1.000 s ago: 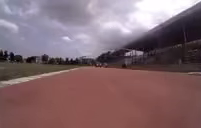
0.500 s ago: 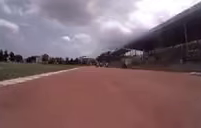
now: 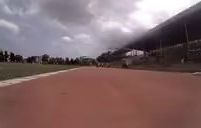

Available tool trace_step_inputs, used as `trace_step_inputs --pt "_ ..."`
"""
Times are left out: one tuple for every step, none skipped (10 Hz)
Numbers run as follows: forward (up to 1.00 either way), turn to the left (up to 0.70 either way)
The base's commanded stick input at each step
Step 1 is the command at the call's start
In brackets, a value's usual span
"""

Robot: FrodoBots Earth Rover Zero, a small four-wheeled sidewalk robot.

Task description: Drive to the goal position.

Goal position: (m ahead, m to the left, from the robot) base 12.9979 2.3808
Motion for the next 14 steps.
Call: trace_step_inputs --pt "0.45 0.0" --pt "0.45 0.0" --pt "0.45 0.0" --pt "0.45 0.0" --pt "0.45 0.0" --pt "0.45 0.0" --pt "0.45 0.0" --pt "0.45 0.0" --pt "0.45 0.0" --pt "0.45 0.0" --pt "0.45 0.0" --pt "0.45 0.0" --pt "0.45 0.0" --pt "0.45 0.0"
